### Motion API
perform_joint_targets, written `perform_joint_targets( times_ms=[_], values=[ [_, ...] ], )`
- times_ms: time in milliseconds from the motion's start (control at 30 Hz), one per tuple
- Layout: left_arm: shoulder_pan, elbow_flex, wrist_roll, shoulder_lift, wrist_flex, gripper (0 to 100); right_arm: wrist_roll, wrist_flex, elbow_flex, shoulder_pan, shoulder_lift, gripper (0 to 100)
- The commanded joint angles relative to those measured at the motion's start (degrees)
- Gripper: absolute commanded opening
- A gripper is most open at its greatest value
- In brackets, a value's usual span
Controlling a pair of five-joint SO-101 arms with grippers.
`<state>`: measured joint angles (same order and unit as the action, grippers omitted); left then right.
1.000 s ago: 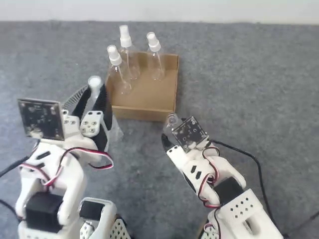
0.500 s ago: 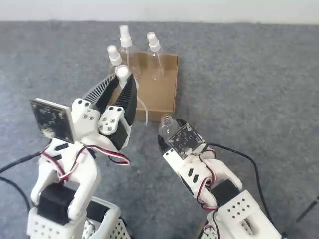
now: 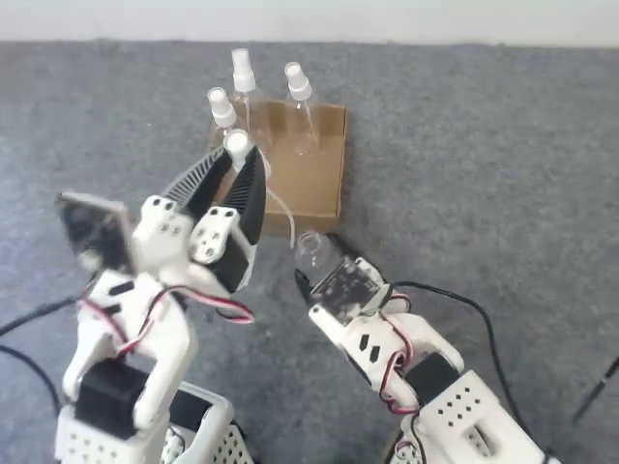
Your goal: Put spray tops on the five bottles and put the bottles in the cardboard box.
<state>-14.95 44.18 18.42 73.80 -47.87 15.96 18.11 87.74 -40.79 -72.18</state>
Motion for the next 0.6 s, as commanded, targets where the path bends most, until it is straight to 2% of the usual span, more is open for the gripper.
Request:
perform_joint_targets(
  times_ms=[0, 233, 400, 567],
  values=[
    [-0.09, 1.89, 0.97, 6.07, 4.48, 1, 2.81, -1.45, -0.18, -2.15, -1.54, 10.1],
    [-0.09, 11.21, 0.97, 14.24, 12.84, 1, 3.69, -1.45, -0.35, -2.33, -1.54, 10.1],
    [-0.18, 12.53, 0.97, 15.21, 13.01, 1, 3.43, -1.01, 0.53, -2.07, -6.11, 10.1],
    [-0.44, 14.37, 1.05, 14.68, 13.01, 3, 3.25, -1.01, 5.63, -1.98, -17.36, 10.1]
  ],
)
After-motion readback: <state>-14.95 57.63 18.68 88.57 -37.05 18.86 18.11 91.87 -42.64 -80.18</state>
